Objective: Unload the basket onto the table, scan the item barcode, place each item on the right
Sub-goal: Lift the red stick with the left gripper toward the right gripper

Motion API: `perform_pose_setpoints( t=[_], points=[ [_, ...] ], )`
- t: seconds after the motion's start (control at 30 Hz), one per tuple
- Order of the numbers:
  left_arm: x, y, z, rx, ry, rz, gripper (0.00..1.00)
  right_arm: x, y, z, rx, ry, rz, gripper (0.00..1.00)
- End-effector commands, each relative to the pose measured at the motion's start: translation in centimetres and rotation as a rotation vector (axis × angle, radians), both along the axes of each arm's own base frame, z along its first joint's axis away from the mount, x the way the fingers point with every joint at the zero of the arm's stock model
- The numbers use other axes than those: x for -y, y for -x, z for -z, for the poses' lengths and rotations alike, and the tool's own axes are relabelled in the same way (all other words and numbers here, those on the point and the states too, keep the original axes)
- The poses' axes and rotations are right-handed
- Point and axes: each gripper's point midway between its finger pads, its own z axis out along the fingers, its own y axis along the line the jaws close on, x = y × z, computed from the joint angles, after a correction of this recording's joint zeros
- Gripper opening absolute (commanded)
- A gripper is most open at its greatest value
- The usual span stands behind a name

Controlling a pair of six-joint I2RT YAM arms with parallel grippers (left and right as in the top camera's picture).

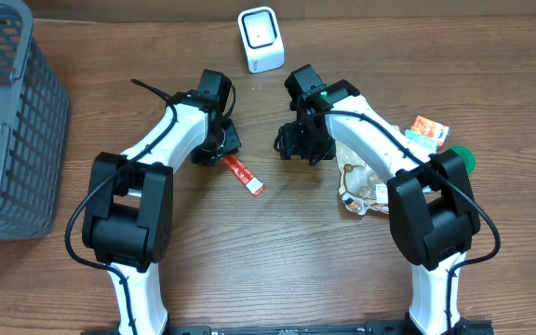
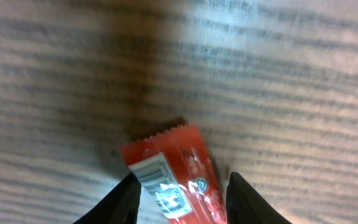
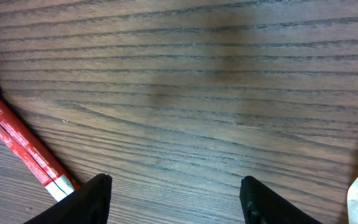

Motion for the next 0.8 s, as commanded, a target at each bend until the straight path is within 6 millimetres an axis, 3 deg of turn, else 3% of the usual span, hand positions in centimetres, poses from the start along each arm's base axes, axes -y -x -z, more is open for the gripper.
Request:
perform_pose_setpoints(
  t=[0.0,0.23,0.4,0.63,0.77],
  points=[
    [1.0,2.0,1.3,-0.084,0.03,0.047,0.35,-0.2,0.2,-0.8,0.009,-0.012,-0.004,0.68],
    [0.9,3.6,1.4,-0.141,0.013,0.082,0.29,0.3,1.2,-0.7,-0.03,0.007,-0.004,0.68],
    [0.8,3.5,1.4,-0.14,0.009,0.081,0.25,0.5,1.7,0.0,-0.045,0.012,-0.005,0.68],
    [-0.1,2.8,1.5,-0.107,-0.046,0.071,0.3,-0.5,2.5,1.6,-0.068,-0.058,-0.014,0.68],
    [0.0,2.5,1.5,-0.096,-0.043,0.067,0.22,-1.1,2.7,2.1,-0.073,-0.097,-0.019,0.68]
  ],
)
